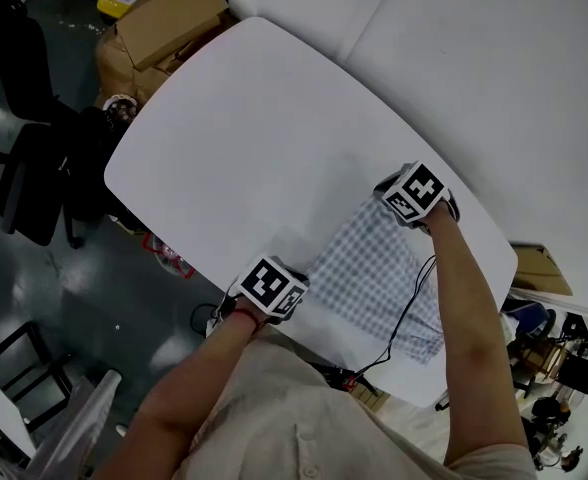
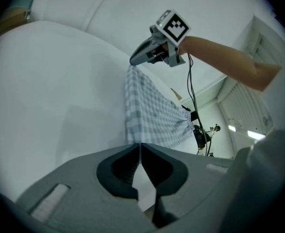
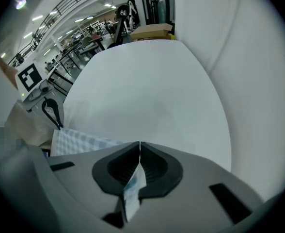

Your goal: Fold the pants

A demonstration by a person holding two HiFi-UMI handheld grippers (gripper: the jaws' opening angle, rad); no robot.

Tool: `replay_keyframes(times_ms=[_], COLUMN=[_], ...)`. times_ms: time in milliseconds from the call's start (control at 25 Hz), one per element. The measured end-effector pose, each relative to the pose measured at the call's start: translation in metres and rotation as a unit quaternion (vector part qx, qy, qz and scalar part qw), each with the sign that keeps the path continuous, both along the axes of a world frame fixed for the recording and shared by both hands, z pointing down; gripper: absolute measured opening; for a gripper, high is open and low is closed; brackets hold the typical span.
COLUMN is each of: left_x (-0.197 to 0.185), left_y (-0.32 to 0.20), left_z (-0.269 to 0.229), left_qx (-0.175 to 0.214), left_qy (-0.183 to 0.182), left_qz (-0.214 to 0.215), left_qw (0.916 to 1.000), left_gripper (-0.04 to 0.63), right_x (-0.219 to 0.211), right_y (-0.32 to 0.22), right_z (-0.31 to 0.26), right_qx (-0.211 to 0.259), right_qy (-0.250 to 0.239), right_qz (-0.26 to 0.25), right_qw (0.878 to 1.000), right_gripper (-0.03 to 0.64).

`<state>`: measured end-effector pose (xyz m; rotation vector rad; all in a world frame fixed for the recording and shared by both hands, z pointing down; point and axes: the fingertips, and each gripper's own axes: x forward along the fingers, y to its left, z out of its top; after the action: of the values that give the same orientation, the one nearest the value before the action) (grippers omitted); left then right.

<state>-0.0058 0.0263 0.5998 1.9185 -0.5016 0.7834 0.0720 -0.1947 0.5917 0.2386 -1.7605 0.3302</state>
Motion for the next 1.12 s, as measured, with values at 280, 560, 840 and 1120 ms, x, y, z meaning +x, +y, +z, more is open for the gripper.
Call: replay_keyframes(times_ms=[280,560,840,1120], left_x=[-0.015,-0.012,0.006,0.02], left_y=[-0.008,-0.01,-0.009,-0.014], left_z=[-0.013,-0.009,0.006,0.015], left_qx=[0.005,0.018,0.0,-0.021], left_qy=[0.01,-0.005,-0.021,-0.015], left_qz=[-0.033,-0.039,-0.021,-0.015], left_qw=[0.9994,0.9991,0.9996,0.9995], left_gripper=[0.185,0.187,0.186,0.153], right_x=[-0.025,-0.029,-0.015,-0.006], right_y=[0.006,0.056,0.059,0.056], right_z=[-0.027,-0.025,0.005,0.031], right_qx=[-0.015,-0.035,-0.031,-0.07], right_qy=[-0.045,0.013,0.121,0.147], right_qz=[-0.141,-0.403,-0.542,-0.538], right_qw=[0.989,0.914,0.831,0.827], right_gripper=[0.126,0.222,0.221,0.194])
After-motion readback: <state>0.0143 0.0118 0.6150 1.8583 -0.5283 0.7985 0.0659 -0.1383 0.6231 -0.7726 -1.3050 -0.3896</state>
